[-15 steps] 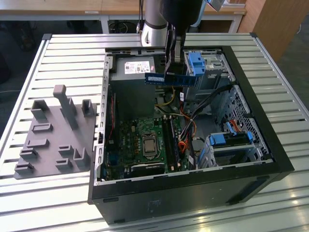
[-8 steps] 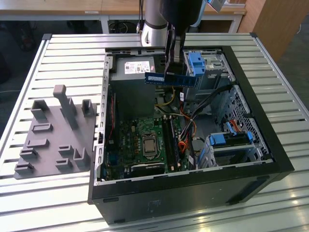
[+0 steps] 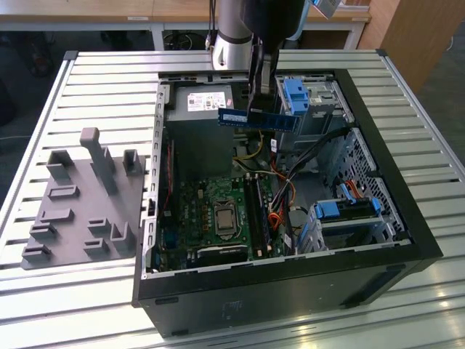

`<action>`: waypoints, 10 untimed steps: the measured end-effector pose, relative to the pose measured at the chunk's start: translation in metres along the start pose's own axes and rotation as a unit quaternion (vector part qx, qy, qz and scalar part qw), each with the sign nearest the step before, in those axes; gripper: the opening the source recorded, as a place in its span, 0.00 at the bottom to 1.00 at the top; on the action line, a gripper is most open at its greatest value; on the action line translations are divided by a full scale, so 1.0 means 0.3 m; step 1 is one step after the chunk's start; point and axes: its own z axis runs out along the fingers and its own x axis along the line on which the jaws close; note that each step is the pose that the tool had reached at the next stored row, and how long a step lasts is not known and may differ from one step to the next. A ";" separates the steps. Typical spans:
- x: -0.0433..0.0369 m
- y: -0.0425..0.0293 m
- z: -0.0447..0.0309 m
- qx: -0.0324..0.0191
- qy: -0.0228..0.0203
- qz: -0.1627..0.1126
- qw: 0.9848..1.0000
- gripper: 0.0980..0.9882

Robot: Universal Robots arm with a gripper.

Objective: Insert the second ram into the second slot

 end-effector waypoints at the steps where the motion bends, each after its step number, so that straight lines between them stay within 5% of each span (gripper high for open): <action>1: 0.000 0.000 0.000 0.000 0.000 0.001 1.000 0.04; 10: 0.000 0.000 0.000 0.000 0.000 0.010 1.000 0.04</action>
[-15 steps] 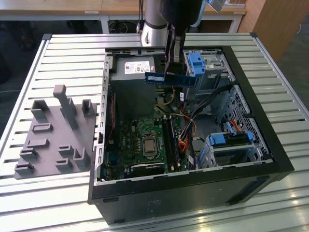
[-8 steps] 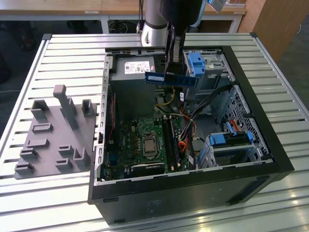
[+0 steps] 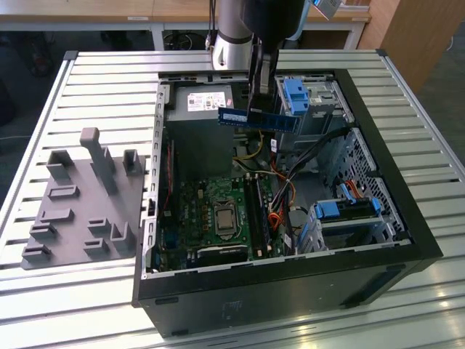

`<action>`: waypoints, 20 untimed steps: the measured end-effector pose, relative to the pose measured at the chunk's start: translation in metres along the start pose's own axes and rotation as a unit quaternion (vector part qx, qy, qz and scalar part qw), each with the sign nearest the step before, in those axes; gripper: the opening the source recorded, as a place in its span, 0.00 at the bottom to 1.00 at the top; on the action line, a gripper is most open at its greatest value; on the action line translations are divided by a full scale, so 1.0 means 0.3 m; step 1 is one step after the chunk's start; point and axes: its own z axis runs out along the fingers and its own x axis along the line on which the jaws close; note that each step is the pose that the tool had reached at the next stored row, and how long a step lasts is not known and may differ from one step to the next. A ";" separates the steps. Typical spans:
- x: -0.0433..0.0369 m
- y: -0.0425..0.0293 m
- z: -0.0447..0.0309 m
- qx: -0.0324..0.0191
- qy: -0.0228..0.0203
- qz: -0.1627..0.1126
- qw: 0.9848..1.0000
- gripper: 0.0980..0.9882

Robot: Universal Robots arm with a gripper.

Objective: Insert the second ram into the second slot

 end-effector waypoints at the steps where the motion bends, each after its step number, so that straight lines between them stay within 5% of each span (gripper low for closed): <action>1: 0.000 0.000 0.000 0.000 0.000 0.001 1.000 0.04; 20: 0.000 0.000 0.000 0.000 -0.001 0.021 1.000 0.04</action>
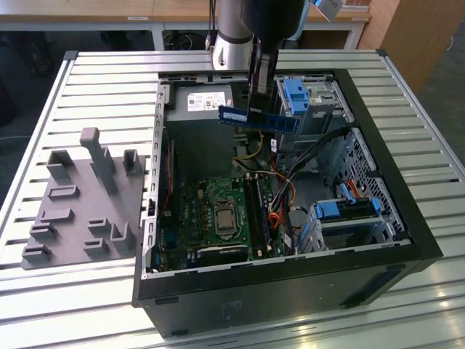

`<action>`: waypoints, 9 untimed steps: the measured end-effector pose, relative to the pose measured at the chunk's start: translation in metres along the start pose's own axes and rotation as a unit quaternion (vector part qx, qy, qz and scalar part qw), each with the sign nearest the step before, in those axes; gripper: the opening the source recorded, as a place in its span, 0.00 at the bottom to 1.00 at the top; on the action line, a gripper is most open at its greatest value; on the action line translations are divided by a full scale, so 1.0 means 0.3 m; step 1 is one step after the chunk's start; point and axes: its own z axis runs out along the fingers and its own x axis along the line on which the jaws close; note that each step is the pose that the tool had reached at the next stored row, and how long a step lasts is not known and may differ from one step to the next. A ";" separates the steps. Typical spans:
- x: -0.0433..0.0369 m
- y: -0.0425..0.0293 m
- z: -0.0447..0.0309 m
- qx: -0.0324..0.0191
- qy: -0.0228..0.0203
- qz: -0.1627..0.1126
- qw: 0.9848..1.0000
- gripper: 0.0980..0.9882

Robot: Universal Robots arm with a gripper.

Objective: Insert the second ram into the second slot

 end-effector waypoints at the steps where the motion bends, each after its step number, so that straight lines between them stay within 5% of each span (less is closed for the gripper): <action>1: 0.000 0.000 0.000 0.000 0.000 0.001 1.000 0.04; 9: 0.000 0.000 0.000 0.000 0.000 0.012 1.000 0.04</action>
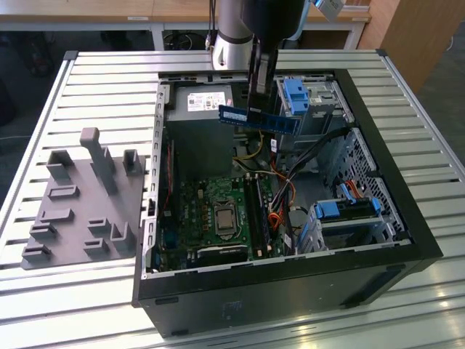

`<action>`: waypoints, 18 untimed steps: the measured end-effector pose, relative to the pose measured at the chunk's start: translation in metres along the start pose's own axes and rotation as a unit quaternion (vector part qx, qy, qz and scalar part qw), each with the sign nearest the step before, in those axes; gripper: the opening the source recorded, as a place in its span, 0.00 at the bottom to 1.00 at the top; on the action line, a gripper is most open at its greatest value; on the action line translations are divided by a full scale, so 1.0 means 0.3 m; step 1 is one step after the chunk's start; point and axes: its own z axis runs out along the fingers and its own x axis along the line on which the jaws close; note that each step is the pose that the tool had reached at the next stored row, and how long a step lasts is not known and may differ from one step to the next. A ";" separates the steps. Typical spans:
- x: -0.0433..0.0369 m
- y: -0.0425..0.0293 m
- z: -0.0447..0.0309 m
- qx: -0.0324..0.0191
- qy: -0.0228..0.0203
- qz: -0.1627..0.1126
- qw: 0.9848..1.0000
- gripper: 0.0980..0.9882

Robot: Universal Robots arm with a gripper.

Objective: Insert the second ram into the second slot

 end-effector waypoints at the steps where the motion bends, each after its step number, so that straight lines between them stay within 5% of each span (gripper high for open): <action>1: 0.000 0.000 0.000 0.000 0.000 0.001 1.000 0.04; 18: 0.000 0.000 0.000 0.000 -0.001 0.025 1.000 0.04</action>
